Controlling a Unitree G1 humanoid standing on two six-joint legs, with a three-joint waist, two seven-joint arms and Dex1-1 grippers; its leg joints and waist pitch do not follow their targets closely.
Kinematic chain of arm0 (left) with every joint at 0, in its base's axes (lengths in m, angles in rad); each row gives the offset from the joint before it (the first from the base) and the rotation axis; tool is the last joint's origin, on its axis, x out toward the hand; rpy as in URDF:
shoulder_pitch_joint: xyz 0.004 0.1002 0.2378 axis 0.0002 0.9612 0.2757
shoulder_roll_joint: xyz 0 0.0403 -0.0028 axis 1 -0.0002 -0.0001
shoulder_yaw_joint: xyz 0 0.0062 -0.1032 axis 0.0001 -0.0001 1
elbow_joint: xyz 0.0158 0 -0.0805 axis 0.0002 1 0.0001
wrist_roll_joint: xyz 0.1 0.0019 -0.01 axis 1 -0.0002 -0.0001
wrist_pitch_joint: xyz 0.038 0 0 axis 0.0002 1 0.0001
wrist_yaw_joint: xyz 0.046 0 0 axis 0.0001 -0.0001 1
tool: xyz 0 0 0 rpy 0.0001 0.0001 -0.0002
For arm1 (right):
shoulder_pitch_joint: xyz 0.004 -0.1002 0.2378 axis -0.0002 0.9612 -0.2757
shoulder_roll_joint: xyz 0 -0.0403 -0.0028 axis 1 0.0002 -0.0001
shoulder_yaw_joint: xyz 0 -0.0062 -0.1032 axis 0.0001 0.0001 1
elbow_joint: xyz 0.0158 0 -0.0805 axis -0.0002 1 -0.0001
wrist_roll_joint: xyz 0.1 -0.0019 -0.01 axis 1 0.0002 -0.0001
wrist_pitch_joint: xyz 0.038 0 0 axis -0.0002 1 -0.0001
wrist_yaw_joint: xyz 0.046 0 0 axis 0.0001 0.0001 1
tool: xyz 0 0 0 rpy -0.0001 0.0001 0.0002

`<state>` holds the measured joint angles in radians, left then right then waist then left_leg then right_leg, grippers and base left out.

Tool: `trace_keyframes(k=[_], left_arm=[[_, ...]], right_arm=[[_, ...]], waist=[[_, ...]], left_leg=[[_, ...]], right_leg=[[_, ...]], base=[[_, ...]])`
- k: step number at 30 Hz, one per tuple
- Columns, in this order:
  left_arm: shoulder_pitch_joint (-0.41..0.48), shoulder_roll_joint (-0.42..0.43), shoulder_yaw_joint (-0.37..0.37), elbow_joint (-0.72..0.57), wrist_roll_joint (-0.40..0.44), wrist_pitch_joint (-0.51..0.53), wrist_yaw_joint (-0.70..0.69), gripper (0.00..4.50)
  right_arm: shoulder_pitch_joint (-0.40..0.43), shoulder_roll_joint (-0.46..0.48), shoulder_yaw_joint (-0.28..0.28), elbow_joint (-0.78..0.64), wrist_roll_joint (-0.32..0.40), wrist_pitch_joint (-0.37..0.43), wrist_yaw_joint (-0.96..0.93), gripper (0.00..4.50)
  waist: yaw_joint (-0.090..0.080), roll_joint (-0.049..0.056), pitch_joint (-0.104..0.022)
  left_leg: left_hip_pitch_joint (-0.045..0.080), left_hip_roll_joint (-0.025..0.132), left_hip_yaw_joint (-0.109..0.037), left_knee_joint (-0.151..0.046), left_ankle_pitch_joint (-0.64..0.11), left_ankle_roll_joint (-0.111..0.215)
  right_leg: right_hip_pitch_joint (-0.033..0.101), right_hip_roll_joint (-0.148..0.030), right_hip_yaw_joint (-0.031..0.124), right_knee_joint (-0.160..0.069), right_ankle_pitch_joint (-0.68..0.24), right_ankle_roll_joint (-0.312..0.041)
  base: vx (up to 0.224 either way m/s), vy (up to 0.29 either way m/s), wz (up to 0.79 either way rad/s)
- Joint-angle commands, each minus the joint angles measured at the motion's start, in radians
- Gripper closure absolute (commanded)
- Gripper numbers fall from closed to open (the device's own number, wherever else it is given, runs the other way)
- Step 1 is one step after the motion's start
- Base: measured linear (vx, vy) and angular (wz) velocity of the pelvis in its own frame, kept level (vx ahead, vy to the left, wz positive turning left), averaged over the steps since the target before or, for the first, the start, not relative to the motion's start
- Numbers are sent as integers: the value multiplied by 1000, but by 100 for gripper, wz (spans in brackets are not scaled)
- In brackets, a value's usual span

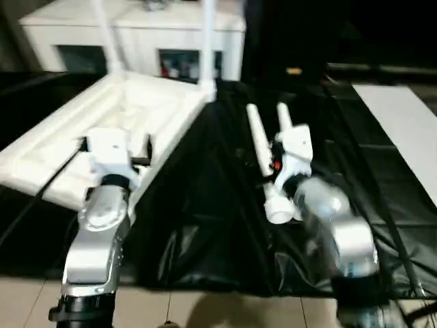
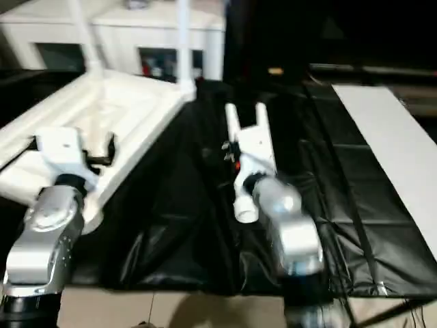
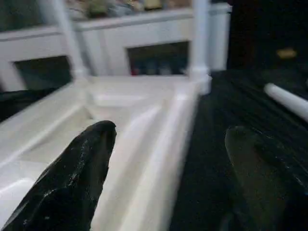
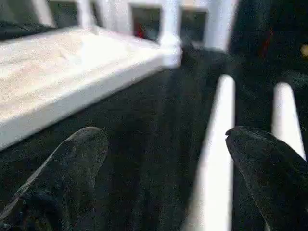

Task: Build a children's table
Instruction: Pick table leg

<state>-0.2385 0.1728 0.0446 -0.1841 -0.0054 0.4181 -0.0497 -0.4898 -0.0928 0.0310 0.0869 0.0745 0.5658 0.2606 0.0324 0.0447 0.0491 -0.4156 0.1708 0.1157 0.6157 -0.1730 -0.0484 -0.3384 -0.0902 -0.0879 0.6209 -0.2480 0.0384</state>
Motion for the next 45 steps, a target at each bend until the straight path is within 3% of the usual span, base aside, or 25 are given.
trace_keyframes(k=[1, 2, 3, 4, 5, 6, 7, 8, 9, 10, 11, 13, 15, 16, 20, 21, 25, 28, 30, 35, 37, 39, 45], left_arm=[[5, 29, -13, 16, -2, 35, -46, 37], [4, 35, -15, 18, -3, 42, -53, 37], [4, 52, -23, 21, -4, 58, -75, 37], [4, 60, -27, 21, -5, 65, -86, 37], [5, 80, -38, 20, -8, 81, -113, 37], [11, 119, -61, 7, -21, 116, -174, 37], [18, 142, -76, -4, -30, 130, -211, 37], [18, 142, -76, -4, -30, 130, -211, 37], [34, 197, -113, -44, -59, 180, -300, 37], [35, 200, -115, -46, -61, 182, -304, 37], [50, 239, -138, -91, -94, 227, -368, 37], [66, 278, -162, -144, -126, 267, -428, 37], [78, 307, -183, -189, -151, 300, -468, 37], [82, 318, -191, -207, -161, 311, -485, 37], [88, 332, -206, -244, -179, 339, -508, 37], [88, 332, -205, -252, -179, 351, -510, 37], [91, 347, -207, -273, -187, 376, -516, 37], [89, 356, -208, -280, -187, 385, -519, 37], [83, 359, -208, -279, -187, 387, -517, 37], [75, 359, -206, -280, -185, 398, -517, 30], [74, 360, -206, -282, -185, 399, -518, 30], [66, 358, -207, -279, -189, 398, -514, 30], [56, 353, -207, -268, -183, 387, -505, 30]], right_arm=[[-56, -14, 1, 101, -7, 27, -5, 0], [-72, -17, 4, 125, -12, 32, -3, 0], [-110, -21, 5, 186, -20, 28, 0, 0], [-127, -21, 5, 214, -21, 24, 4, 0], [-166, -21, 7, 283, -22, 13, 18, 0], [-236, -21, 10, 411, -25, -9, 38, 0], [-268, -21, 14, 471, -27, -8, 49, 0], [-268, -21, 14, 471, -27, -8, 49, 0], [-345, -19, 22, 615, -58, -37, 18, 0], [-349, -19, 23, 621, -60, -38, 17, 0], [-400, -16, 28, 718, -79, -49, -6, 0], [-447, -9, 27, 811, -87, -47, -25, 0], [-476, -6, 13, 874, -89, -85, -58, 0], [-493, -6, 8, 908, -91, -110, -78, 0], [-546, -8, -15, 1011, -90, -167, -130, 0], [-561, -2, -22, 1056, -85, -152, -114, 0], [-579, 4, 1, 1131, -108, -91, -90, 0], [-583, 10, -20, 1160, -87, -60, -75, 0], [-586, 12, -51, 1183, -60, -50, -72, 0], [-597, 5, -88, 1214, -37, -21, -63, 60], [-598, 4, -92, 1217, -34, -15, -61, 72], [-600, -3, -136, 1224, 4, 17, -64, 82], [-595, -20, -189, 1237, 36, 38, -78, 137]], waist=[[9, 7, -110], [8, 3, -107], [15, 3, -95], [18, 2, -90], [19, 4, -81], [15, -2, -72], [14, -3, -62], [13, -2, -59], [16, 1, -57], [13, -4, -55], [13, -1, -53], [13, -6, -52], [18, 0, -53], [21, -8, -55], [22, -8, -59], [25, -16, -63], [24, -16, -74], [28, -17, -79], [29, -15, -73], [28, -7, -67], [27, -9, -67], [29, -7, -69], [30, -10, -71]], left_leg=[[35, 5, -10, -19, 481, 72], [28, 5, -7, -21, 441, 72], [22, 15, 2, -33, 294, 63], [22, 22, 5, -41, 207, 56], [26, 33, 9, -56, 33, 30], [25, 37, 11, -67, -90, -2], [29, 40, 14, -77, -199, -28], [29, 41, 14, -81, -243, -39], [37, 46, 15, -86, -306, -62], [37, 46, 15, -88, -323, -69], [35, 45, 16, -92, -341, -80], [40, 45, 21, -93, -371, -97], [47, 46, 24, -92, -382, -101], [42, 46, 26, -92, -358, -98], [38, 43, 33, -87, -294, -80], [33, 43, 34, -85, -257, -66], [29, 37, 40, -71, -110, -26], [26, 36, 42, -64, -48, 1], [28, 40, 43, -70, -103, -4], [37, 45, 41, -81, -229, -57], [35, 46, 41, -83, -238, -67], [37, 45, 42, -82, -237, -70], [33, 44, 45, -77, -191, -61]], right_leg=[[39, -22, 32, 4, 676, -188], [37, -26, 33, 2, 655, -193], [30, -40, 35, -10, 553, -208], [30, -46, 36, -17, 476, -217], [23, -50, 37, -29, 290, -245], [23, -53, 41, -34, 142, -261], [13, -52, 45, -41, -4, -268], [13, -53, 46, -42, -64, -267], [3, -54, 51, -49, -146, -250], [-2, -52, 53, -51, -170, -244], [-5, -51, 54, -50, -197, -238], [-16, -51, 59, -51, -221, -237], [-22, -50, 63, -52, -219, -227], [-18, -53, 64, -48, -194, -229], [-17, -46, 64, -42, -117, -232], [-11, -47, 65, -37, -87, -233], [-5, -38, 61, -26, 88, -256], [-6, -36, 59, -20, 175, -270], [-8, -38, 58, -25, 113, -269], [-16, -38, 61, -33, -26, -256], [-16, -37, 60, -33, -23, -250], [-16, -38, 60, -32, -13, -249], [-13, -38, 60, -30, 34, -255]], base=[[0, 0, 0], [0, 0, 0], [0, 0, 0], [0, 0, 0], [-78, -15, -3], [-78, -15, -3], [-97, -10, -7], [-89, -5, -7], [-89, -5, -7], [-72, 4, -6], [0, 0, 0], [-28, 5, -4], [0, 0, 0], [0, 0, 0], [0, 0, 0], [0, 0, 0], [0, 0, 0], [0, 0, 0], [0, 0, 0], [0, 0, 0], [0, 0, 0], [0, 0, 0], [0, 0, 0]])
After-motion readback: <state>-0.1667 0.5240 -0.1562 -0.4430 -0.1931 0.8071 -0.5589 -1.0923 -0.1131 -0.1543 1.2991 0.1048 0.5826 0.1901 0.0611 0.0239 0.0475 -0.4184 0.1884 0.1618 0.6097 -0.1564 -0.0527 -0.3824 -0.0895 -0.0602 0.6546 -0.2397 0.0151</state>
